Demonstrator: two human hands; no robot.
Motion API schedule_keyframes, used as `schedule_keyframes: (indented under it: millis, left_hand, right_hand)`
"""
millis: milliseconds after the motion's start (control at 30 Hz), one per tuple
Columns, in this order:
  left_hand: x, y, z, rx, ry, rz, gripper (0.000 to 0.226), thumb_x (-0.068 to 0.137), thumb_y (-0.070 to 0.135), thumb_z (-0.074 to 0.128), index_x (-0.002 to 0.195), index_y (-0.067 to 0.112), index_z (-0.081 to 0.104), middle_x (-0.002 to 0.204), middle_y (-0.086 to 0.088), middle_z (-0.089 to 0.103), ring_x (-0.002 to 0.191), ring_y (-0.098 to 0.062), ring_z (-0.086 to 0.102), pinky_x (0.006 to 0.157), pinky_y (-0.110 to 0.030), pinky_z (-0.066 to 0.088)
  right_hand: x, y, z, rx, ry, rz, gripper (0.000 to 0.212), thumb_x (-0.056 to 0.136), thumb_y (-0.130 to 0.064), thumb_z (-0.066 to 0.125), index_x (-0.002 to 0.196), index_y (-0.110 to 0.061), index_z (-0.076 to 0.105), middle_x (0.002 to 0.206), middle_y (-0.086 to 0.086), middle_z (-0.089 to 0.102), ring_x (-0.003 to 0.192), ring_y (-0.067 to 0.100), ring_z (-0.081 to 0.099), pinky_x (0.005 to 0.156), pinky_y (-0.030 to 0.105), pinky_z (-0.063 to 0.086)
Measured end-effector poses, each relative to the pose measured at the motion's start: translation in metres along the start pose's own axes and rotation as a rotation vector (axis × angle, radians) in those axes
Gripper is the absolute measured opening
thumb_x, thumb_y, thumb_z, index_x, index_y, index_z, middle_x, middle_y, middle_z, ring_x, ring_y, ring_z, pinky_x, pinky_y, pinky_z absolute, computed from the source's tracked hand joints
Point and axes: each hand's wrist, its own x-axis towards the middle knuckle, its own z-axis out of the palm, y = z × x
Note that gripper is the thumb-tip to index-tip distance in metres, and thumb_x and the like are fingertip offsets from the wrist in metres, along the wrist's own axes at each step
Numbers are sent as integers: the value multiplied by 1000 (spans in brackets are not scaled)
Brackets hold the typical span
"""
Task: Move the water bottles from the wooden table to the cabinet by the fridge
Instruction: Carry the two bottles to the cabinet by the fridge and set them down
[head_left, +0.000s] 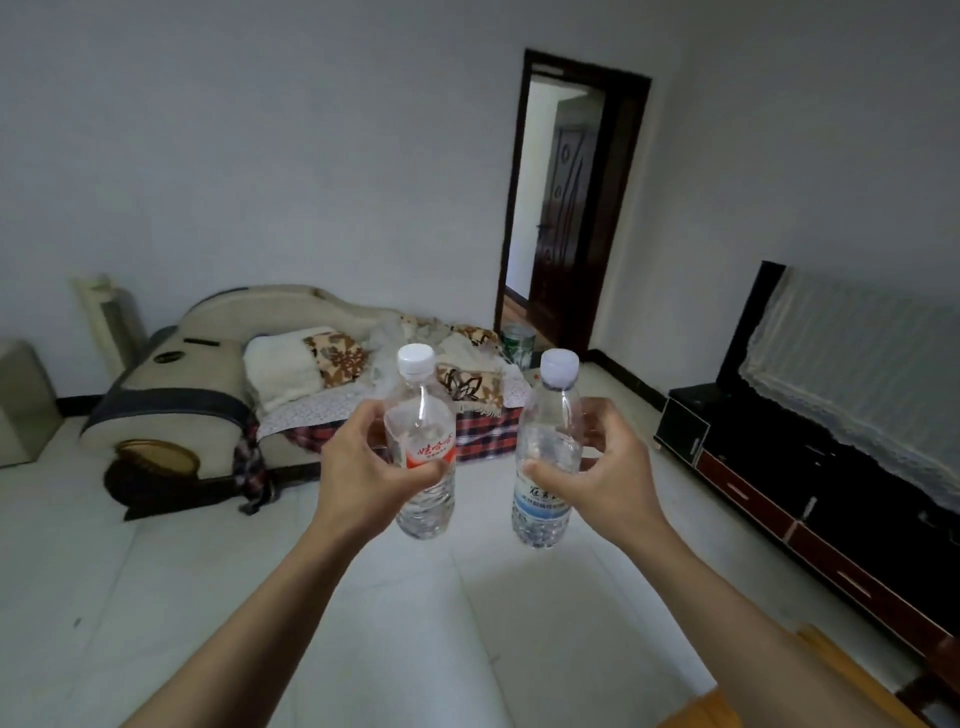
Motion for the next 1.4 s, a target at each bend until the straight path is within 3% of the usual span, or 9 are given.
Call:
schedule_keyframes:
  millis: [200, 367, 567, 667, 867, 1000, 1133, 1267, 1400]
  left_hand:
    - [3, -39, -69, 79, 111, -59, 65, 54, 26, 95, 110, 28, 62, 98, 8, 72, 87, -7, 71, 79, -37, 62]
    - [17, -53, -107, 152, 213, -73, 65, 56, 29, 95, 111, 22, 61, 100, 6, 69, 90, -8, 68, 79, -30, 60]
    - [47, -72, -124, 237, 301, -122, 60, 55, 25, 95, 105, 23, 61, 98, 5, 70, 89, -10, 68, 77, -29, 59]
    - [69, -74, -126, 281, 343, -143, 59, 56, 22, 95, 104, 20, 61, 96, 8, 69, 86, -3, 66, 71, -18, 55]
    - [114, -80, -137, 316, 438, -151, 59, 54, 25, 96, 102, 22, 62, 94, 12, 69, 87, 10, 64, 71, -19, 58]
    - [128, -94, -156, 325, 477, -168, 66, 50, 43, 92, 106, 24, 63, 98, 11, 69, 90, 1, 66, 79, -33, 61]
    - [136, -114, -186, 353, 526, -195, 72, 47, 57, 86, 106, 25, 62, 102, 9, 69, 96, -9, 65, 82, -38, 61]
    - [142, -139, -226, 365, 584, -239, 68, 52, 44, 93, 108, 24, 61, 104, 9, 68, 98, -11, 65, 82, -33, 60]
    - [151, -165, -275, 371, 640, -244, 62, 55, 30, 95, 107, 23, 61, 103, 9, 67, 97, -6, 63, 81, -28, 57]
  right_hand:
    - [18, -21, 76, 60, -125, -38, 61, 60, -31, 92, 108, -29, 55, 101, -8, 67, 92, 10, 67, 77, 34, 61]
    - [44, -29, 127, 121, -210, -94, 57, 60, -28, 93, 100, -37, 53, 97, -9, 63, 88, 9, 65, 76, 29, 59]
    - [88, -18, 177, 207, -295, -140, 60, 58, -36, 92, 104, -35, 53, 99, -9, 64, 92, 12, 65, 80, 43, 59]
    - [118, -12, 202, 262, -328, -156, 62, 55, -38, 91, 105, -34, 54, 102, -7, 64, 95, 15, 65, 81, 45, 58]
    - [175, -11, 249, 355, -401, -199, 61, 55, -40, 90, 105, -33, 55, 102, -7, 64, 93, 15, 66, 78, 38, 60]
    - [197, -17, 283, 389, -466, -237, 61, 59, -28, 94, 107, -29, 56, 102, -9, 63, 90, 5, 65, 73, 17, 56]
    - [211, -29, 326, 410, -511, -263, 60, 60, -27, 94, 106, -32, 55, 100, -11, 63, 92, 6, 64, 73, 17, 55]
    - [217, -48, 379, 401, -559, -306, 58, 61, -25, 93, 105, -32, 56, 101, -11, 63, 95, 6, 62, 72, 14, 53]
    - [220, -78, 436, 401, -605, -348, 58, 61, -27, 93, 106, -31, 56, 100, -8, 63, 94, 8, 64, 73, 27, 58]
